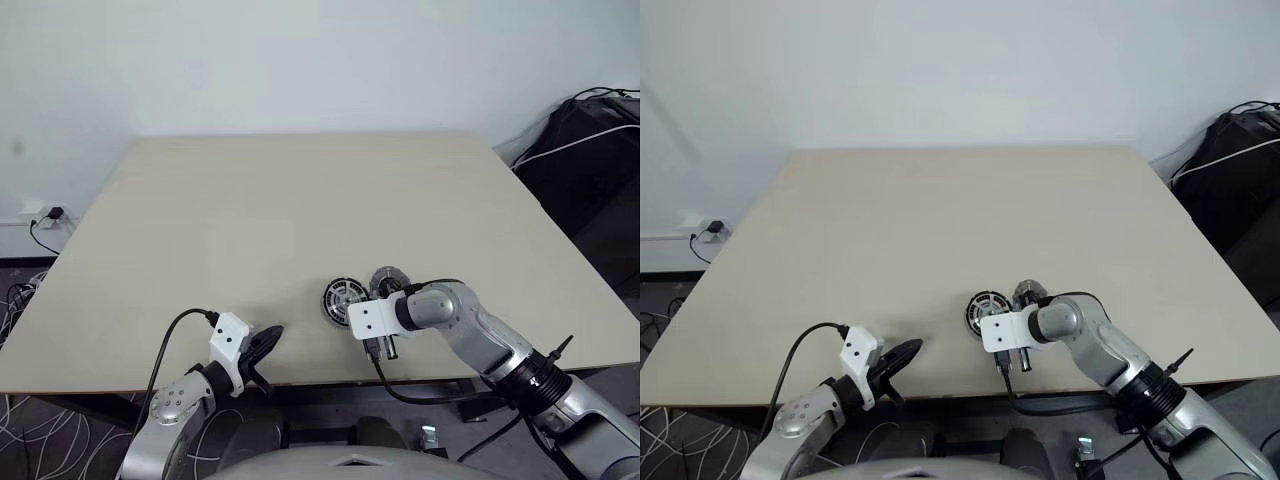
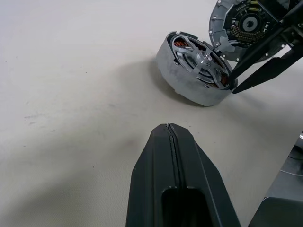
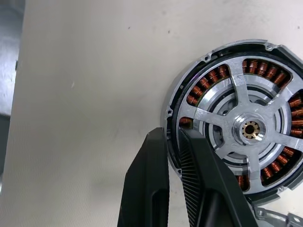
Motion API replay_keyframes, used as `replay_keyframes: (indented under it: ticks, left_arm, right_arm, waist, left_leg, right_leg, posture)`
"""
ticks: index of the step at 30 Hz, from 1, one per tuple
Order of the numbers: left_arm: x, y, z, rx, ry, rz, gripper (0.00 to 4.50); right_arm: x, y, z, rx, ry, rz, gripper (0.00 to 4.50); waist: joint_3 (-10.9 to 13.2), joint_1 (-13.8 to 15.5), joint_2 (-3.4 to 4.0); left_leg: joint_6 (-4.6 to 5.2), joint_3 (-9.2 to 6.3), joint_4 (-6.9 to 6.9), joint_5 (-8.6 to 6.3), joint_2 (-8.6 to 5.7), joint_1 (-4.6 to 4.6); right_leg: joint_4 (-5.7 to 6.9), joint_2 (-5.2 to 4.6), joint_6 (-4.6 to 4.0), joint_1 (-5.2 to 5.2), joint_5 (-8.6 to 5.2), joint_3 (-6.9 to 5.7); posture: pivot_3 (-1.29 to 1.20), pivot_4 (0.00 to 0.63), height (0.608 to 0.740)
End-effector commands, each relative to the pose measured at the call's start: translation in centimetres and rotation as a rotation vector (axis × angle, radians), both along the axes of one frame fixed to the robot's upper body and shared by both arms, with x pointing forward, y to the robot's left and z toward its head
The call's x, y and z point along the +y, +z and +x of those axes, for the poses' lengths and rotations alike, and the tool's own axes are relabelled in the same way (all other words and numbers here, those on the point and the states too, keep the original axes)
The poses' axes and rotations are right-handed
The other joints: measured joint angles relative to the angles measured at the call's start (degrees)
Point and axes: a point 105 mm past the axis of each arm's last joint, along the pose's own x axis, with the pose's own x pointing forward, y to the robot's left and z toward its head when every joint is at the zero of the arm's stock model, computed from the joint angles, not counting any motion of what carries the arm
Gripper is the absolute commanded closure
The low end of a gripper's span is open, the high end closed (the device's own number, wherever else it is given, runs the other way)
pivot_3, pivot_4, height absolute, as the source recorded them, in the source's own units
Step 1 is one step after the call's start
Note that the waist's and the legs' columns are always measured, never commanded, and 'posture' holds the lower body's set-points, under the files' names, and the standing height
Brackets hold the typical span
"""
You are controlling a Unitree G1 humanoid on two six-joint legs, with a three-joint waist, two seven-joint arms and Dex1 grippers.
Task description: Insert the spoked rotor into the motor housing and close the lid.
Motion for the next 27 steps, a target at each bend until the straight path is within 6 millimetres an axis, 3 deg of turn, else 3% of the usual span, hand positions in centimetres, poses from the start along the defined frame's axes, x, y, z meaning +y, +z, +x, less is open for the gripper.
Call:
replay_keyframes:
  ticks: [1, 9, 21, 27]
  left_arm:
    - [-0.3, 1.1, 0.4, -0.044, -0.008, -0.019, 4.5]
    - [-0.5, 1.0, 0.2, -0.042, -0.008, -0.024, 4.5]
    - [-0.3, 0.5, 0.1, -0.037, 0.002, -0.023, 4.5]
    - [-0.2, 0.3, 0.1, -0.037, 0.004, -0.026, 4.5]
  right_arm:
    - [1.0, 2.1, -0.3, 0.023, -0.017, 0.086, 4.39]
    - [2.2, 2.6, -2.0, 0.134, -0.023, 0.155, 4.39]
    - [3.0, 2.0, -0.3, 0.081, -0.073, 0.156, 4.39]
    - [3.8, 2.3, -0.3, 0.078, -0.074, 0.194, 2.55]
  waist:
    - [0.01, 0.07, 0.01]
    - [0.02, 0.06, 0.0]
    - [0.03, 0.03, 0.0]
    - [0.01, 0.02, -0.01]
  left_leg:
    - [0.0, 0.0, 0.0, 0.0, 0.0, -0.01]
    - [0.0, 0.0, -0.03, -0.01, 0.0, -0.03]
    - [0.0, 0.0, -0.02, -0.01, 0.0, -0.02]
    - [0.0, 0.0, -0.02, -0.01, 0.0, -0.01]
  right_leg:
    - [0.0, 0.0, 0.0, -0.01, 0.0, 0.0]
    - [-0.01, -0.02, -0.03, -0.03, -0.02, -0.01]
    - [-0.01, -0.01, -0.03, -0.04, -0.02, -0.01]
    - [0.0, -0.01, -0.02, -0.02, -0.02, -0.01]
  posture:
    - [0.0, 0.0, 0.74]
    - [0.0, 0.0, 0.74]
    - [0.0, 0.0, 0.74]
    - [0.0, 0.0, 0.74]
